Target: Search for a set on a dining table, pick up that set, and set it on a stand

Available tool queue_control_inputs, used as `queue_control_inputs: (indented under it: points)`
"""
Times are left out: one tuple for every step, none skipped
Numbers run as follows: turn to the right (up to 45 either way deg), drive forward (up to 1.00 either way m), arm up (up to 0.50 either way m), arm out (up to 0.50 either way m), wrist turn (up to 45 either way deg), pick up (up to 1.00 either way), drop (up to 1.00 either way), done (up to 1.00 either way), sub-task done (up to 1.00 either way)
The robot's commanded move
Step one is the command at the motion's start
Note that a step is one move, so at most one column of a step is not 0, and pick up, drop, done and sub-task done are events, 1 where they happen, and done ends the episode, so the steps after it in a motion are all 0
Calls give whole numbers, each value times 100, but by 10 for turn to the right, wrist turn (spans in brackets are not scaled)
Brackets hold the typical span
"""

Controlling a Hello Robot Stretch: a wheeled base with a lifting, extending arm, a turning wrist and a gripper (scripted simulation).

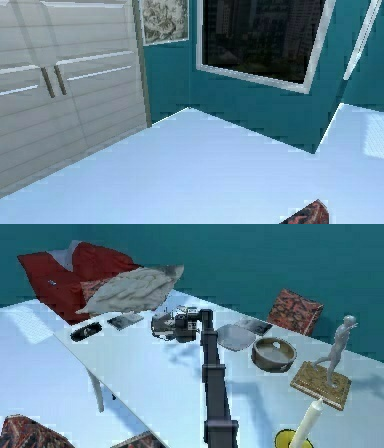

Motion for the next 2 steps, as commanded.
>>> queue_control_inputs:
  points:
    - [0,0,18,0,0,0,0,0,0]
    - [0,0,0,0,-450,0,0,0,0]
